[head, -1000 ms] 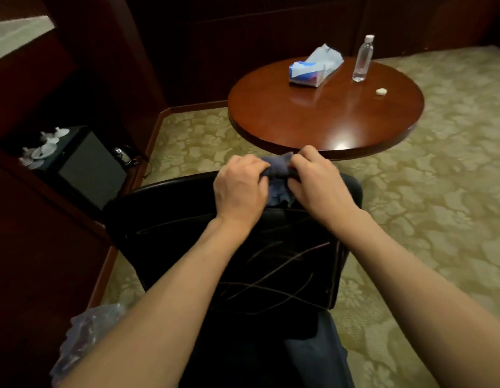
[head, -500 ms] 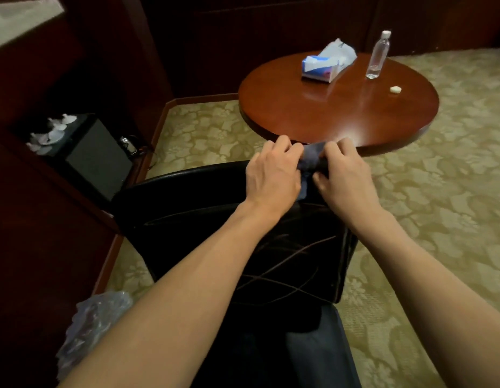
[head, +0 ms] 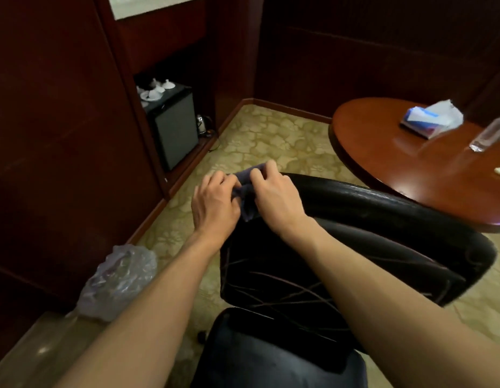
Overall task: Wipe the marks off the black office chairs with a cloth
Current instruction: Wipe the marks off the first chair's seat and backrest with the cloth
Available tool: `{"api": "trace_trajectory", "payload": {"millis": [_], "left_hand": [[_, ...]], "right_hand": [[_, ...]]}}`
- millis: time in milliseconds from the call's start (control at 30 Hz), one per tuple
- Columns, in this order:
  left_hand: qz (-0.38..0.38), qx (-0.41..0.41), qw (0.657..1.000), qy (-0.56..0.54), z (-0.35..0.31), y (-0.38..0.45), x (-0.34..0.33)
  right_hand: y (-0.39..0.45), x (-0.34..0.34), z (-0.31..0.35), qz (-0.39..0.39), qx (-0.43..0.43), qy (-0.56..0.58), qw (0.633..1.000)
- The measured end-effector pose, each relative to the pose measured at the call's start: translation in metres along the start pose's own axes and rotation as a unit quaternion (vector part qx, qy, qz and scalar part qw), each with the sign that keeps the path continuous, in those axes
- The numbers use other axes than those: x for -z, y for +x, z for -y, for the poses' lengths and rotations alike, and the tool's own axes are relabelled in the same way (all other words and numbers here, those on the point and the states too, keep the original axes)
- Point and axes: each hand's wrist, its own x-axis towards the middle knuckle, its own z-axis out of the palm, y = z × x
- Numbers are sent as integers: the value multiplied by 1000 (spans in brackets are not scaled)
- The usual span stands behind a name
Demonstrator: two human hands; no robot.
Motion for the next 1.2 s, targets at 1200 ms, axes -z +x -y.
{"api": "trace_trajectory", "payload": {"millis": [1200], "left_hand": [[76, -370, 920, -103, -349, -54, -100]], "right_hand": [[-258, 59, -265, -253, -396, 105, 877]]}}
